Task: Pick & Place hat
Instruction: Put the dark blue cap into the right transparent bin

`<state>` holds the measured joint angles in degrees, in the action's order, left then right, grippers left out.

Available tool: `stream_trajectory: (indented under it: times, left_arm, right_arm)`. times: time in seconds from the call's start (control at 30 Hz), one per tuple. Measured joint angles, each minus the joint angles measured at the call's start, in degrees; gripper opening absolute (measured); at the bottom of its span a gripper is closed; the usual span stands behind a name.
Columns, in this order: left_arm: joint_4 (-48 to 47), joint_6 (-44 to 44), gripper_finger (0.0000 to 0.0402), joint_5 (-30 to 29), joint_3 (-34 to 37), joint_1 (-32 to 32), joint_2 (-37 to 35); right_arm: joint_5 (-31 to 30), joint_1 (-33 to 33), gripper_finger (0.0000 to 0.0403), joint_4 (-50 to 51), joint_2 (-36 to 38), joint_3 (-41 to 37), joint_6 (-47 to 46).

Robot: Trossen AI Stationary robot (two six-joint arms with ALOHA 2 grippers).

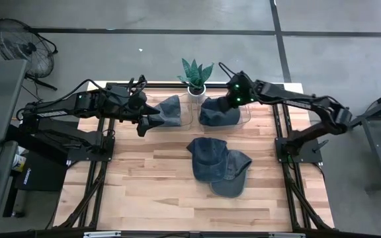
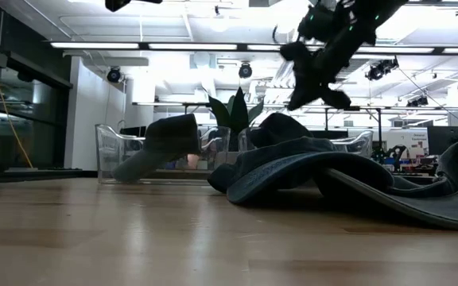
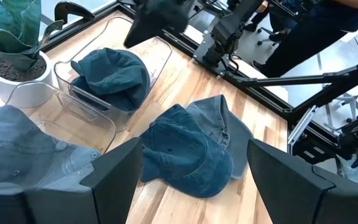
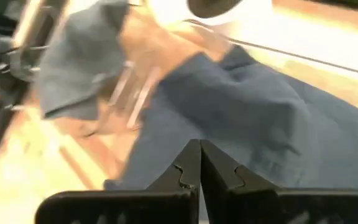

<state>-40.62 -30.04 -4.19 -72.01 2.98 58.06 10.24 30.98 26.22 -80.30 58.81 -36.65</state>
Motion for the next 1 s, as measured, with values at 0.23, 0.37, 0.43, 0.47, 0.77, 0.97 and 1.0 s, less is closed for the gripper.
stream_trajectory:
  times: [0.23,0.37,0.43,0.47,0.77,0.97,1.0]
  left_arm:
    - [0.0,0.1,0.0288,0.0,0.0,0.0,0.0]
    - [0.2,-0.2,0.0288,0.0,-0.1,0.0,1.7]
    - [0.2,-0.3,0.0288,0.4,-0.1,0.0,2.6]
    - [0.5,-0.4,0.0288,0.9,-0.1,0.0,3.1]
    - [0.9,-3.3,0.0288,5.7,0.0,0.0,8.9]
    - [2.1,-4.2,0.0288,10.0,0.0,-0.1,13.9]
    - [2.2,-4.6,0.0288,10.3,-0.1,-0.1,14.6]
  right_arm:
    - [-0.7,-6.1,0.0,6.4,7.8,0.0,4.1]
    - [-4.1,-10.8,0.0,11.3,11.2,0.0,4.6]
    - [-5.8,-13.2,0.0,13.3,12.5,0.0,4.5]
    - [-6.6,-14.5,0.0,14.2,13.0,0.0,4.2]
    - [-12.1,-24.2,0.0,22.9,14.1,-0.1,-0.1]
    - [-12.2,-29.3,0.0001,25.8,14.1,-3.3,-6.2]
    - [-11.7,-30.0,0.0004,25.9,14.1,-4.1,-7.8]
